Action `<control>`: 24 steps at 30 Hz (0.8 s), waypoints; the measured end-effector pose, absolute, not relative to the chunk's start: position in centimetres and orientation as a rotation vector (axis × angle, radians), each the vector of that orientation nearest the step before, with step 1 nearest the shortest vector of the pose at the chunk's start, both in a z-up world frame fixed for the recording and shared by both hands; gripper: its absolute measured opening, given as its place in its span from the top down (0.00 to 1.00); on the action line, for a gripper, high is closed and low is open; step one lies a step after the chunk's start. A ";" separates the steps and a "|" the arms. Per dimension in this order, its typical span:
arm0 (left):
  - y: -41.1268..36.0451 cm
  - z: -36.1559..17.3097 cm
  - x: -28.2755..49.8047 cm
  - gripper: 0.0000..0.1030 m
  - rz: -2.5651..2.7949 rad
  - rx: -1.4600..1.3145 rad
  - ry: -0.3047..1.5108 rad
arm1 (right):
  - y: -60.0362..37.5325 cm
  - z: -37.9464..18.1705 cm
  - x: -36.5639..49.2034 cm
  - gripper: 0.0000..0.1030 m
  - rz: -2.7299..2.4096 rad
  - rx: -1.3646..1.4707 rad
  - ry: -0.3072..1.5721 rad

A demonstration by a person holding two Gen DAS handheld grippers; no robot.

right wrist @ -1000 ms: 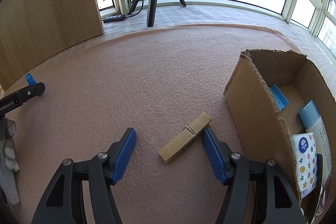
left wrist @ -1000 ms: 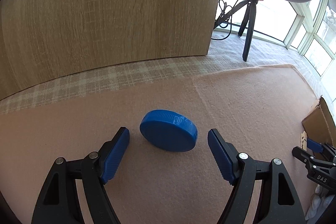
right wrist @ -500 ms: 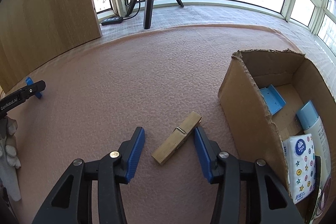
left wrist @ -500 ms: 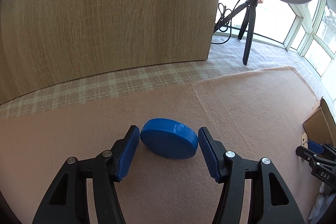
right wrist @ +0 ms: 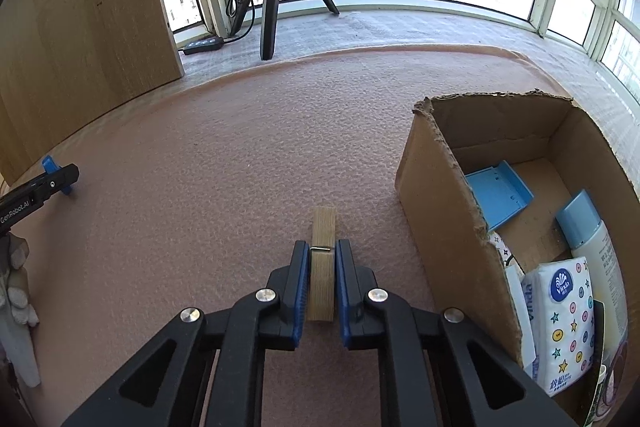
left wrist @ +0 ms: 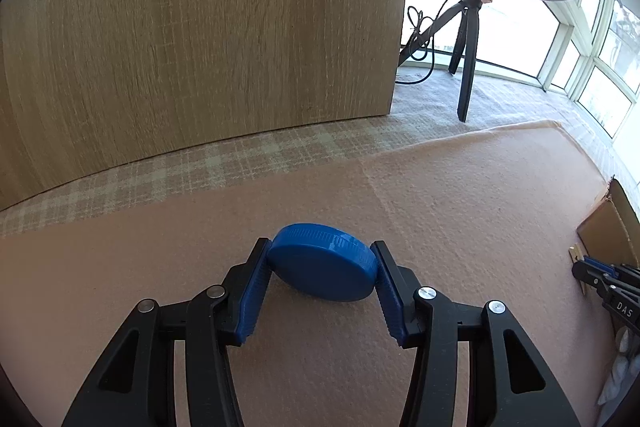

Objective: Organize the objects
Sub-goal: 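Carry the clothespin with the right tool while the left tool carries the blue disc to the box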

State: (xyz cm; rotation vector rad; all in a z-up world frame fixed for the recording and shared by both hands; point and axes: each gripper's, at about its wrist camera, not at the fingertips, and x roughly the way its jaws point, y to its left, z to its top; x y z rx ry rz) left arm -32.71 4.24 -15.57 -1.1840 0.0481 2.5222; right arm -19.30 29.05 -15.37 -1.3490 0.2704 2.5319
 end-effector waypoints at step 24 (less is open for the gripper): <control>7.4 -8.9 -25.5 0.48 2.485 -1.077 0.132 | 28.5 -8.1 -13.6 0.89 2.717 -1.271 0.265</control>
